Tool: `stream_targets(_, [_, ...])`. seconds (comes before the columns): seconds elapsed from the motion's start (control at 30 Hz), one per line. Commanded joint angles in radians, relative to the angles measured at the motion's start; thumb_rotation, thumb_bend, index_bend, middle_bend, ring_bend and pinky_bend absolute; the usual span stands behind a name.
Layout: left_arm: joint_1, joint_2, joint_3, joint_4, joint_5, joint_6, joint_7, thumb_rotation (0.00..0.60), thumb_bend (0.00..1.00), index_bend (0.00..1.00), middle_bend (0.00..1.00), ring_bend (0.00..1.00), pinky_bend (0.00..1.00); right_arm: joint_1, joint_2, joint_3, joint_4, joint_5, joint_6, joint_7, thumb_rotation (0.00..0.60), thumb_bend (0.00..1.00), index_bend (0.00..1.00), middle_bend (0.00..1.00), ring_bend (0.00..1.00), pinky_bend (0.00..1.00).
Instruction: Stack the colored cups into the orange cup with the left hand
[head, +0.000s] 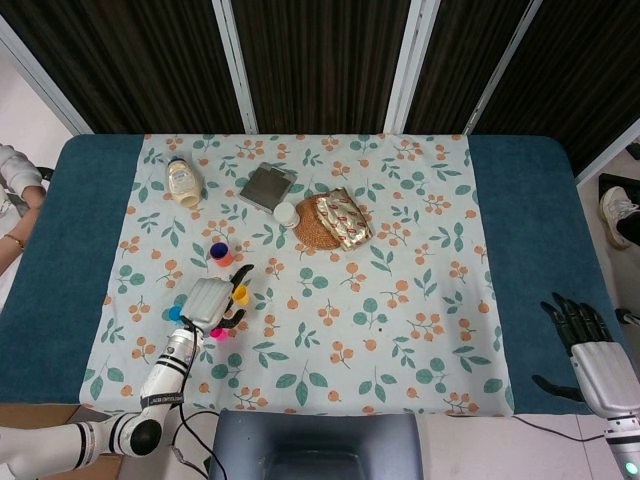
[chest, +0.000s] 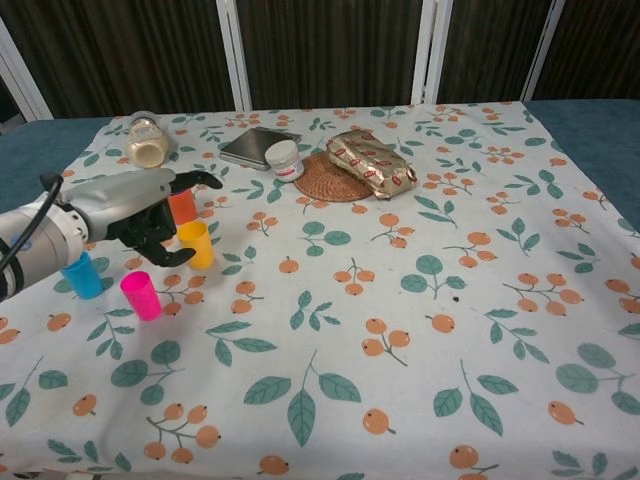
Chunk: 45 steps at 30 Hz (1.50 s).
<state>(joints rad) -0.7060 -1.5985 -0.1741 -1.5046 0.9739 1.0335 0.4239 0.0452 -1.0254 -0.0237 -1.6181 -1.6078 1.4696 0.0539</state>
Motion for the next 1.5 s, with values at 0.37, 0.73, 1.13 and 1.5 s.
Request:
stream_targets(0.37, [-0.012,-0.029,-0.007,0.077,-0.05,-0.031,0.007,0.6,0.35,0.31,1.0,1.0,1.0,0.001,-0.003,0.002,-0.001,0.006,-0.002,-0.007,0.6,0.19,0.0,0.0,0.0,0.0])
stream_targets(0.73, [-0.019,-0.05,-0.023,0.125,-0.051,-0.054,-0.035,0.6,0.35,0.41,1.0,1.0,1.0,-0.001,-0.002,0.005,-0.001,0.009,0.002,-0.004,0.6,0.19,0.0,0.0,0.0,0.0])
stream_targets(1.13, [-0.026,-0.029,-0.092,0.119,-0.032,-0.019,-0.099,0.6,0.33,0.51,1.0,1.0,1.0,-0.001,-0.001,0.006,-0.002,0.013,0.001,-0.004,0.6,0.19,0.0,0.0,0.0,0.0])
stream_targets(1.5, [-0.073,-0.005,-0.183,0.196,-0.089,-0.019,-0.107,0.6,0.33,0.52,1.0,1.0,1.0,0.002,-0.004,0.012,-0.003,0.028,-0.008,-0.021,0.6,0.19,0.0,0.0,0.0,0.0])
